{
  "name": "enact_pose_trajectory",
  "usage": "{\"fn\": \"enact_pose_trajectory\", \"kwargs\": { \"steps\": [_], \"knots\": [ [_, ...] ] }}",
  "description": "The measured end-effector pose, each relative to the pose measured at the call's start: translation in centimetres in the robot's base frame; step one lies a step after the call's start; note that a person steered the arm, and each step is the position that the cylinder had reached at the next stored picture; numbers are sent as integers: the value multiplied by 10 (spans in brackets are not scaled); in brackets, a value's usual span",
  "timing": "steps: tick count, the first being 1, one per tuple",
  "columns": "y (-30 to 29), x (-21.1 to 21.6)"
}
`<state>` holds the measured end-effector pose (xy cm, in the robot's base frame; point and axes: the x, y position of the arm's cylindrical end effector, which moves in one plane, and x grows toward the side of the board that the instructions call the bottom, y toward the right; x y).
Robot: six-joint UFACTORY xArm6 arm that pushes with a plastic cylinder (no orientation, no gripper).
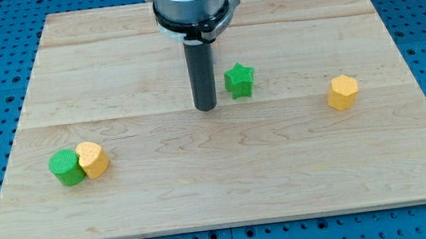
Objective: Push the green star to the top of the yellow hexagon
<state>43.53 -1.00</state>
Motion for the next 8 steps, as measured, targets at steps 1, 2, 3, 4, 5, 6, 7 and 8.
{"fn": "enact_pose_trajectory", "kwargs": {
  "steps": [1, 2, 3, 4, 5, 6, 7, 8],
  "knots": [
    [1, -19],
    [-1, -48],
    [-1, -50],
    [-2, -48],
    [-2, -48],
    [0, -33],
    [17, -31],
    [76, -31]
  ]
}}
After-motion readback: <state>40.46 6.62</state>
